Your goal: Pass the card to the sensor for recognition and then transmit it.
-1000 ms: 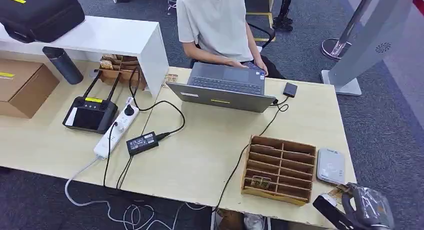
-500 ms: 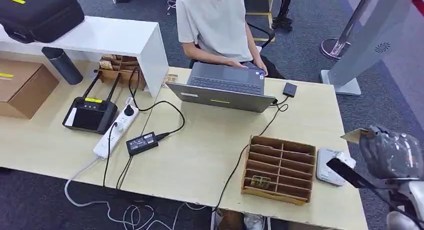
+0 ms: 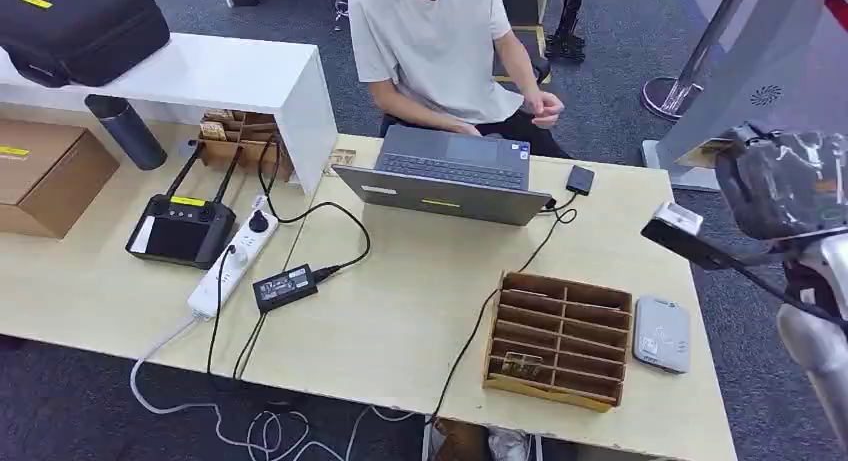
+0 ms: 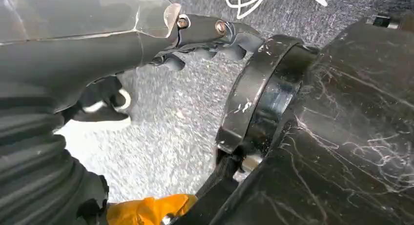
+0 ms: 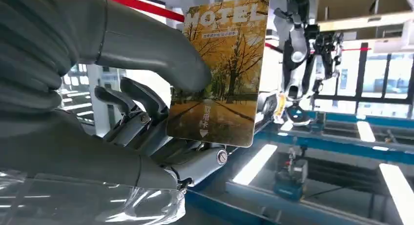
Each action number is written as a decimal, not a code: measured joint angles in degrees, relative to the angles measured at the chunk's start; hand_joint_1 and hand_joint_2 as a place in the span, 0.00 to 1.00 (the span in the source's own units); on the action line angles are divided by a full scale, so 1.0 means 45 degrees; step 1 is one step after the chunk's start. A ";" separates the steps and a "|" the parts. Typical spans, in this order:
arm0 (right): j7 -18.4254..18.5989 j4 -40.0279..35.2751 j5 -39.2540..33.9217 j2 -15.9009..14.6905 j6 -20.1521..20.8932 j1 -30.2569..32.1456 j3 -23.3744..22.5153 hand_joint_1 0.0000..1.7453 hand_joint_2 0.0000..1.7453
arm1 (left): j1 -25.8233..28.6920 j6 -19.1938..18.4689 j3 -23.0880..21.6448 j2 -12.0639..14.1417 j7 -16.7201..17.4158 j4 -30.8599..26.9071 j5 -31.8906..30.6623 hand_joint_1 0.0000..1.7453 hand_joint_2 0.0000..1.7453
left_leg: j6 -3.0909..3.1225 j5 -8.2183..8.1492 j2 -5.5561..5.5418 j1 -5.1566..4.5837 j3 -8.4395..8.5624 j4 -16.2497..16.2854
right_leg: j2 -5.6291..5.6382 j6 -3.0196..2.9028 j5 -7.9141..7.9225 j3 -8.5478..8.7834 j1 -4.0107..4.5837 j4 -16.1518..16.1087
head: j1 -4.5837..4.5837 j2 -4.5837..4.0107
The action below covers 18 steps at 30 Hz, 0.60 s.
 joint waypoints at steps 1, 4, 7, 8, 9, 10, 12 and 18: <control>0.0058 0.0496 0.0279 0.0188 0.0024 -0.0529 0.0457 1.00 1.00 | -0.0057 -0.0164 0.0000 -0.0097 0.0000 0.0188 -0.0115 0.00 1.00 | -0.0001 0.0001 0.0003 0.0001 0.0004 0.0000 | 0.0002 0.0003 0.0003 -0.0001 0.0000 0.0002 | -0.0001 0.0000; 0.0233 0.2099 0.0825 0.0792 -0.0005 -0.2037 0.1695 1.00 1.00 | -0.0128 -0.0481 0.0000 -0.0340 0.0005 0.0777 -0.0904 0.00 1.00 | 0.0000 0.0007 0.0007 0.0002 0.0021 0.0001 | 0.0008 -0.0005 0.0011 0.0003 0.0002 0.0002 | -0.0010 0.0000; 0.0369 0.3391 0.1160 0.1389 -0.0156 -0.3026 0.2554 1.00 1.00 | -0.0159 -0.0908 0.0000 -0.0471 0.0005 0.1200 -0.2021 0.00 1.00 | 0.0005 0.0013 -0.0017 0.0002 0.0019 0.0004 | -0.0009 -0.0005 0.0011 0.0003 0.0002 0.0002 | 0.0000 0.0000; 0.0384 0.3706 0.1194 0.1545 -0.0214 -0.3235 0.2719 1.00 1.00 | -0.0178 -0.1014 0.0000 -0.0505 0.0005 0.1305 -0.2175 0.00 1.00 | 0.0005 0.0013 -0.0031 0.0003 0.0015 0.0004 | -0.0018 -0.0005 0.0010 0.0003 0.0003 0.0002 | -0.0005 0.0000; 0.0398 0.3999 0.1233 0.1679 -0.0277 -0.3406 0.2873 1.00 1.00 | -0.0182 -0.1043 0.0000 -0.0534 0.0005 0.1388 -0.2253 0.00 1.00 | 0.0005 0.0013 -0.0036 0.0002 0.0010 0.0004 | -0.0025 -0.0005 0.0010 0.0003 0.0003 0.0003 | 0.0000 0.0000; 0.0408 0.4276 0.1257 0.1810 -0.0301 -0.3588 0.3023 1.00 1.00 | -0.0188 -0.1097 0.0000 -0.0582 0.0005 0.1471 -0.2350 0.00 1.00 | 0.0005 0.0013 -0.0037 0.0003 0.0006 0.0004 | -0.0026 -0.0005 0.0010 0.0003 0.0003 0.0003 | -0.0005 0.0000; 0.0519 0.4866 0.1340 0.2089 -0.0369 -0.3949 0.3316 1.00 1.00 | -0.0202 -0.1263 0.0000 -0.0660 0.0005 0.1661 -0.2808 0.00 1.00 | 0.0006 0.0012 -0.0034 0.0002 0.0001 0.0004 | -0.0023 -0.0005 0.0010 0.0000 0.0002 0.0004 | 0.0000 0.0000; 0.1093 0.7091 0.1685 0.3254 -0.0428 -0.5085 0.3889 1.00 1.00 | -0.0303 -0.1602 0.0000 -0.0869 0.0121 0.2117 -0.3574 0.00 1.00 | 0.0006 0.0013 -0.0040 0.0002 0.0005 0.0004 | -0.0026 -0.0005 0.0010 -0.0004 0.0003 0.0002 | 0.0000 0.0000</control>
